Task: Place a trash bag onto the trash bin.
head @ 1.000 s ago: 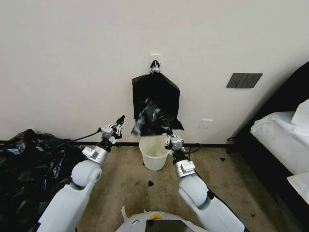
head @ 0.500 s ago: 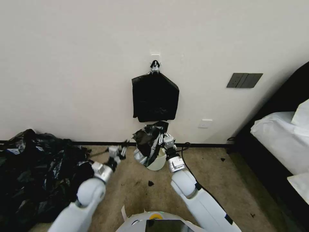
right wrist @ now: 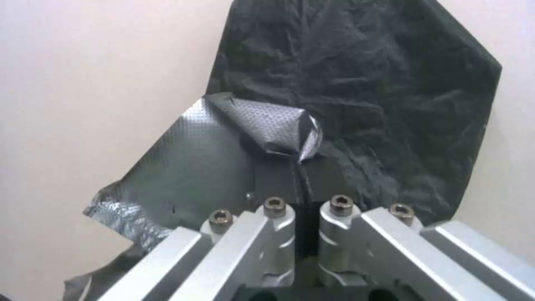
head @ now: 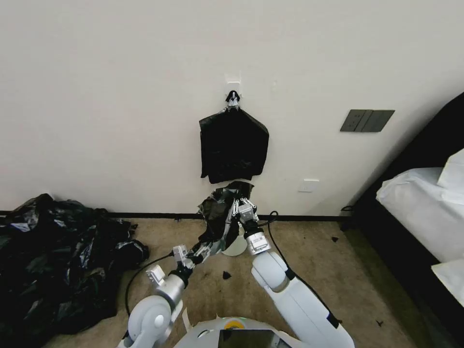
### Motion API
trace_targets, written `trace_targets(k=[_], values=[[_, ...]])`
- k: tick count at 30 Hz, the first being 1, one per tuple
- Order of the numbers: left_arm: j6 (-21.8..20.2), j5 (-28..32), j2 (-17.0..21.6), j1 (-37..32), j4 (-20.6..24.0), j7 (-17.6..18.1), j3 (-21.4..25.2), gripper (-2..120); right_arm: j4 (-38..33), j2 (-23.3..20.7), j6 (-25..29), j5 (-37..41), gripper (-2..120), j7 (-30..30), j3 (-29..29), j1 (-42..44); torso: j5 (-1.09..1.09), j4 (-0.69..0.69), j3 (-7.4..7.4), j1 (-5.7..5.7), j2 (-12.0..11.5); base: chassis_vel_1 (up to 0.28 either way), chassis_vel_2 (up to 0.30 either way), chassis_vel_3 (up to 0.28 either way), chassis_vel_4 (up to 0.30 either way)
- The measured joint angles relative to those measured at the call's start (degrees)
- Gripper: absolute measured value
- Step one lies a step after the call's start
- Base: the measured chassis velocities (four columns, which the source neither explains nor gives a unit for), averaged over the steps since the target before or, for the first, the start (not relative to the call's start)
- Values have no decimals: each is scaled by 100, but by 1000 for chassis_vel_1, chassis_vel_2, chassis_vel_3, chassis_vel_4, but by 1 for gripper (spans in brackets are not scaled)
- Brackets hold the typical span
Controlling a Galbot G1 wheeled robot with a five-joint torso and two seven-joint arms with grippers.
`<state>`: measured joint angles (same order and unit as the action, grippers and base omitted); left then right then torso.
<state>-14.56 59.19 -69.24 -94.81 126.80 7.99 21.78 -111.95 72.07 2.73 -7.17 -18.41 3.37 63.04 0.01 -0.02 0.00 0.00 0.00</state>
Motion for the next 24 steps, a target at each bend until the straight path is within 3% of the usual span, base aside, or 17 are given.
trace_targets(k=[1,2,3,4,5,7,11,15,24], values=[[-232,405,-117,32,208,495,25,81,14,4,5,-9,0,9,-1,-7,0,0,0,0,0,0,0,0,0],[-232,405,-117,32,208,495,25,81,14,4,5,-9,0,9,-1,-7,0,0,0,0,0,0,0,0,0],[-359,653,-184,58,323,830,70,84,21,6,8,-14,0,12,-4,-16,0,0,0,0,0,0,0,0,0],[-595,1282,-332,115,542,1544,222,91,41,14,20,-26,0,16,-14,-33,0,1,0,0,0,0,0,0,0],[-595,1282,-332,115,542,1544,222,91,41,14,20,-26,0,16,-14,-33,0,1,0,0,0,0,0,0,0],[-701,2162,-537,119,807,2451,513,99,70,37,58,-53,0,17,-44,-68,0,1,0,0,0,0,0,0,0],[-680,2643,-682,69,787,2872,651,100,67,89,75,-47,0,18,-71,-118,0,2,0,0,0,0,0,0,0],[-695,3009,-872,156,749,3040,651,100,40,144,74,-41,0,22,-51,-146,-1,2,0,0,0,0,0,0,0],[-827,3051,-1001,609,416,2890,416,100,56,187,47,-70,0,51,-15,-135,-1,1,1,0,0,0,0,0,0]])
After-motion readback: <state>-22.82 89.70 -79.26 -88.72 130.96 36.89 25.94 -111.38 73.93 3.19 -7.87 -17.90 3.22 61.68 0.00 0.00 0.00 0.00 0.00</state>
